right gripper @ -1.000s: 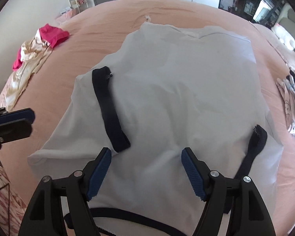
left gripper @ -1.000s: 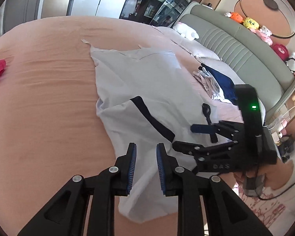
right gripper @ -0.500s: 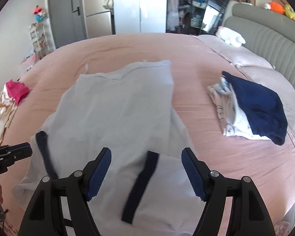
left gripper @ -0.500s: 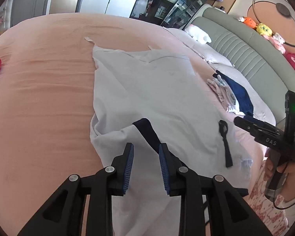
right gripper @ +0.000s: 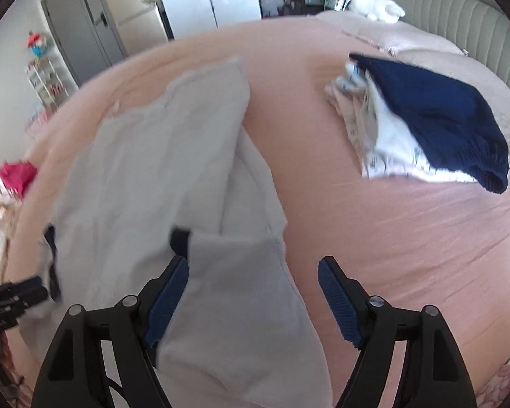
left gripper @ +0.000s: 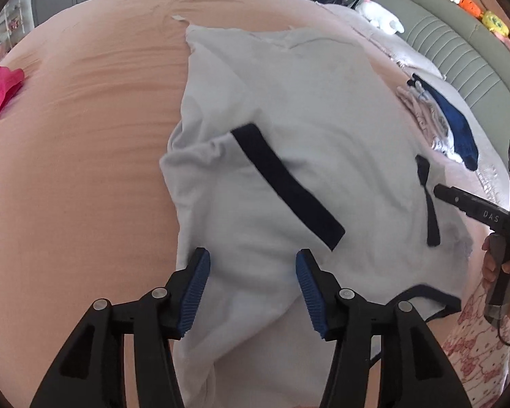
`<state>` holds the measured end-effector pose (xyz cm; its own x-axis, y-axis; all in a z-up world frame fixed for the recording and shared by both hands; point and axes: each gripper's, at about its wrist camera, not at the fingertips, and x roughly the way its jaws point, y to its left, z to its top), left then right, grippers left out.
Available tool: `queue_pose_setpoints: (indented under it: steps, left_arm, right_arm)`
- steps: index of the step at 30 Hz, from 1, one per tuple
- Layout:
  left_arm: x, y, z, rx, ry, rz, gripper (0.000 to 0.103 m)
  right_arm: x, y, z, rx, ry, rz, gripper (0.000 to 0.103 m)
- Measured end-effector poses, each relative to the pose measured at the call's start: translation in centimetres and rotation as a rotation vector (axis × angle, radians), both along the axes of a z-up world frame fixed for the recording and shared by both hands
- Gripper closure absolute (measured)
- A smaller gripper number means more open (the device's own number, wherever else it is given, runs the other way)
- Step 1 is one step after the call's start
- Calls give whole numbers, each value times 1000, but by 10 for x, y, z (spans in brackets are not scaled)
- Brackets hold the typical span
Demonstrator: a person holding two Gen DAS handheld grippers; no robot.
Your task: Fold clothes
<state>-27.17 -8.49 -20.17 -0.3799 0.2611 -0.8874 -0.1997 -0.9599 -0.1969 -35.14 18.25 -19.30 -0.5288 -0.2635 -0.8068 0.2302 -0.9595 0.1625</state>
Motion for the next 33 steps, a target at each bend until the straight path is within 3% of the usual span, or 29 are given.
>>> queue_pose_setpoints:
  steps: [3,5,7,10,12,15,17,20,23,29,33]
  left_arm:
    - [19,-1,19,-11,72,40,53]
    - [32,-7,31,39,122,74,53]
    - [40,-12,27,79,109,86,52]
    - [47,-5,7,25,81,69,52]
    - [53,-2,-5,-9,65,61,52]
    - [68,-9,14,18,123,110,52]
    - [77,-26,22,56,142,218,51]
    - [88,-53,20,108,97,399,51]
    - [99,-76,-3,240,0,491,52]
    - [110,-57,-4,220,46,493,51]
    - [114,-52,-1,233,85,453,52]
  right_arm:
    - [24,16,2,-3,21,-7,25]
    - [40,27,3,-5,35,-12,25]
    - [54,36,4,27,64,-35,24]
    - [50,35,-33,185,-108,27,24]
    - [58,45,-28,116,-88,11,24]
    - [73,65,-8,-46,-28,-68,24]
    - [87,78,4,-91,28,-175,24]
    - [85,87,-9,-44,-34,-245,24]
    - [82,94,-23,-12,-90,-273,24]
    - [90,89,-32,-27,-110,-203,23]
    - [95,75,-34,-116,-110,-99,23]
